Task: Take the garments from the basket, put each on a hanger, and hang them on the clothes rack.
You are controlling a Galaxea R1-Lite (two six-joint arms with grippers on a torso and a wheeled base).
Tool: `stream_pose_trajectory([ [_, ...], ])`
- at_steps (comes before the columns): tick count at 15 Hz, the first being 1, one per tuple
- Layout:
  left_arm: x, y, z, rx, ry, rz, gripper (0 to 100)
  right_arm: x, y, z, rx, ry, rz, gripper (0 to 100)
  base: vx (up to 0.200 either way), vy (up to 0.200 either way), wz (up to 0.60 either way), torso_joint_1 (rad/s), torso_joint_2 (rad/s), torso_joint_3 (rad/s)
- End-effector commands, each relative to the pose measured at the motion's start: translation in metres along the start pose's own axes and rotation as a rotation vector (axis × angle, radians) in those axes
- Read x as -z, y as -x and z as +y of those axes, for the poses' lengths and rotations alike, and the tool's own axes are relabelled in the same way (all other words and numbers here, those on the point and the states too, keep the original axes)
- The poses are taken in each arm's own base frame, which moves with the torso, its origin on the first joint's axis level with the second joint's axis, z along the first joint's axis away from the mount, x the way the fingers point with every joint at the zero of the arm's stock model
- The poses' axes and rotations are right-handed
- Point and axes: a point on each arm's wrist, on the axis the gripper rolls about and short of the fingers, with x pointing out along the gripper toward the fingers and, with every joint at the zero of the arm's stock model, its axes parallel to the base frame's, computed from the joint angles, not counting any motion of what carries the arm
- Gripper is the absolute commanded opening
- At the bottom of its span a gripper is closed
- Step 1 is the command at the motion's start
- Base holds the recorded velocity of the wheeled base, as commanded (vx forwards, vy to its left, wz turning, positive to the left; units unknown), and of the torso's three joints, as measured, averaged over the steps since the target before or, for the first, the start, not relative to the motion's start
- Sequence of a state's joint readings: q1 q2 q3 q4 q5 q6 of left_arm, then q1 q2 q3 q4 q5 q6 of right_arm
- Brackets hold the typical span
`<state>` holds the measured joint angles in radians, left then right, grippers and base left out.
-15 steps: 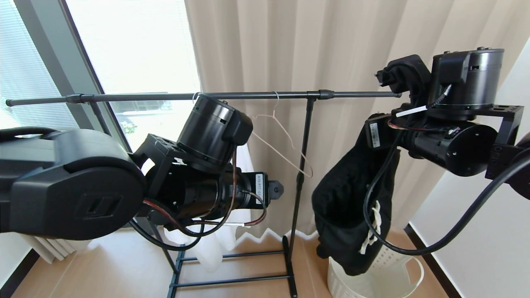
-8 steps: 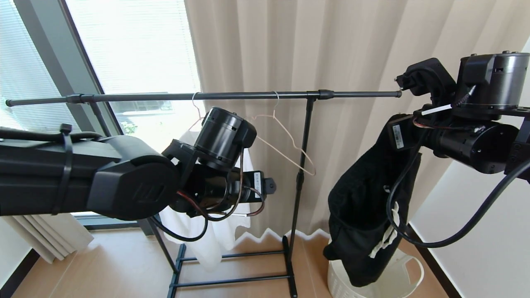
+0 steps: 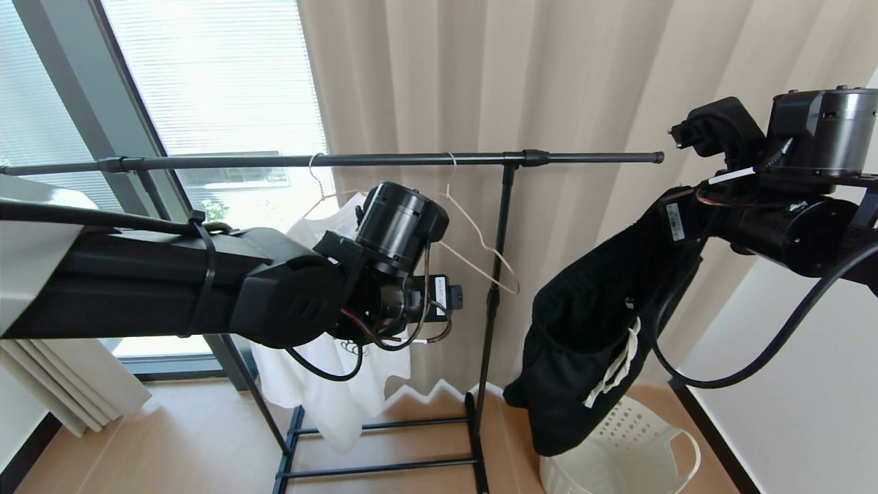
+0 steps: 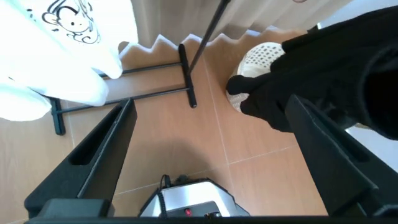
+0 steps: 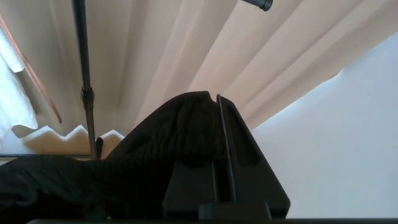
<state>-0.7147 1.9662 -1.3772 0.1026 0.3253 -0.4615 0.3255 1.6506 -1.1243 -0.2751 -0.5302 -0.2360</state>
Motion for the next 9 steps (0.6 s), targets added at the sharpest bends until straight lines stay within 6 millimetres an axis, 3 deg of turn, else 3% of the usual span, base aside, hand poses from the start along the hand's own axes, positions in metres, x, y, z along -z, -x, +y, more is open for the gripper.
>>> stream_pose_trajectory([
  [1, 0.000, -0.003, -0.001, 0.005, 0.003, -0.009, 100, -0.001, 0.005, -0.008, 0.005, 0.014, -0.006, 0, 0.200, -0.200, 0.00, 0.007, 0.01, 0.007],
  [3, 0.000, -0.004, -0.001, 0.005, 0.007, -0.013, 100, 0.000, 0.015, -0.015, -0.047, 0.025, -0.026, 0, 0.200, 0.000, 0.00, -0.005, 0.00, -0.005],
  [7, 0.001, -0.006, -0.001, 0.002, 0.007, -0.010, 100, 0.003, 0.013, -0.017, -0.044, 0.038, -0.019, 0, 0.200, 0.000, 0.00, -0.003, 0.00, 0.007],
  [9, -0.002, -0.007, 0.000, 0.005, 0.021, -0.030, 100, 0.003, 0.012, -0.016, -0.045, 0.040, -0.016, 0, 0.000, 0.000, 0.00, 0.000, 0.00, 0.000],
])
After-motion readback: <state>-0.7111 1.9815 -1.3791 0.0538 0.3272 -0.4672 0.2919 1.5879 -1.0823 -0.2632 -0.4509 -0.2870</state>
